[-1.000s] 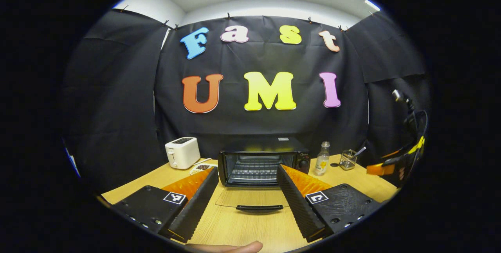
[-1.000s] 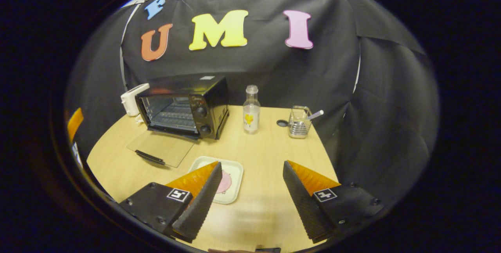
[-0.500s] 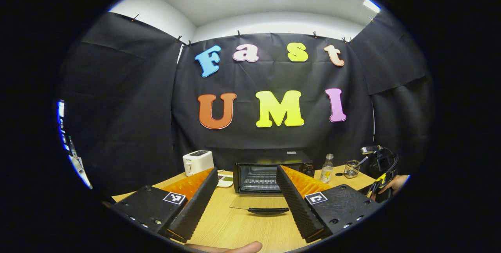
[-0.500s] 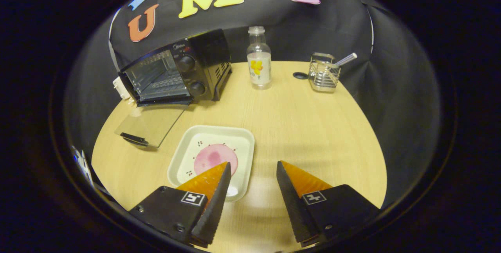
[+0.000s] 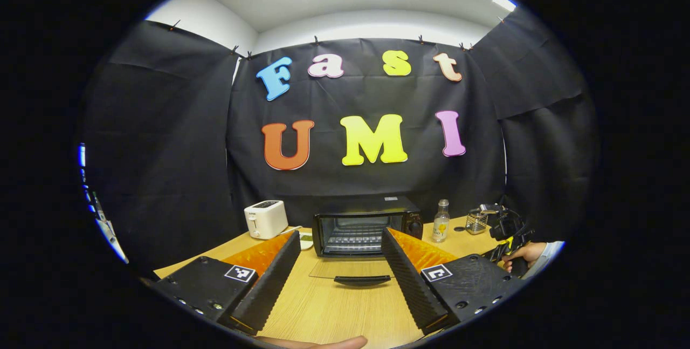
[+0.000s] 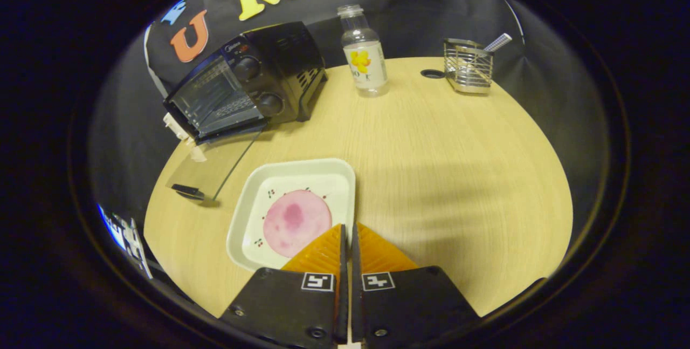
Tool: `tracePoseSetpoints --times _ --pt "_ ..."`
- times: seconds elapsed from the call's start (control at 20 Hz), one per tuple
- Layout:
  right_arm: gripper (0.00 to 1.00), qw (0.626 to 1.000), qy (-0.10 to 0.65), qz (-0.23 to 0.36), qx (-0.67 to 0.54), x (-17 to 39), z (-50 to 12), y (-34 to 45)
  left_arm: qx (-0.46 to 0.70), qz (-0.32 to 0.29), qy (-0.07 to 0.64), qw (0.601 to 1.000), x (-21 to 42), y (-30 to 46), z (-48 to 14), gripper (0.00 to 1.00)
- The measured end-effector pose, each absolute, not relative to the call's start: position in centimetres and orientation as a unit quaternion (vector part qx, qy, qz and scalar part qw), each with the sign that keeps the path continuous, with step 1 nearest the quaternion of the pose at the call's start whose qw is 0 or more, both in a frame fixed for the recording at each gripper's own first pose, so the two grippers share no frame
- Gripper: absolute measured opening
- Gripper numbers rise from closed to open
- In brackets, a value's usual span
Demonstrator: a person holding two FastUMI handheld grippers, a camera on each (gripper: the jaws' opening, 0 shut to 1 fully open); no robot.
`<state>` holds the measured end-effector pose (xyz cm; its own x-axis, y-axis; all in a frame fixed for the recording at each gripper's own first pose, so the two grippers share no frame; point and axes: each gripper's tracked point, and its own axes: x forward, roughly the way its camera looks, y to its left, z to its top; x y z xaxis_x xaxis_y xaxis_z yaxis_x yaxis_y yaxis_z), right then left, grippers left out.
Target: Open the electric oven with the left hand, put the food in, and close the electric oven.
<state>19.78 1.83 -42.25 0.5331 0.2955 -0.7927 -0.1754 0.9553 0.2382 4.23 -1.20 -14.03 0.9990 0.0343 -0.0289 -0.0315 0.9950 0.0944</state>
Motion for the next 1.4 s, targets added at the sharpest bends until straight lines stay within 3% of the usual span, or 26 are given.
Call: tracePoseSetpoints --times 0.15,0.65,1.0,1.2,1.4 --pt "0.05 0.866 0.461 0.157 0.112 20.0 -42.1 1.9 0.041 0.022 0.018 0.999 3.5 -0.9 -14.3 0.96" --pt "0.04 0.852 0.442 0.139 0.244 18.6 -39.5 -0.2 0.026 0.009 0.019 0.999 1.6 -0.2 -13.9 0.96" --pt "0.04 0.863 0.412 0.157 0.247 17.4 -35.4 -0.7 0.012 0.011 0.025 1.000 0.7 1.3 -14.2 0.96" --pt "0.04 0.860 0.424 0.161 0.233 18.2 -36.7 -0.4 0.012 0.008 0.027 1.000 0.7 1.0 -14.2 0.96" --pt "0.04 0.882 0.410 0.160 0.170 20.1 -37.8 -0.7 0.022 -0.003 0.030 0.999 0.7 0.0 -14.3 0.96"
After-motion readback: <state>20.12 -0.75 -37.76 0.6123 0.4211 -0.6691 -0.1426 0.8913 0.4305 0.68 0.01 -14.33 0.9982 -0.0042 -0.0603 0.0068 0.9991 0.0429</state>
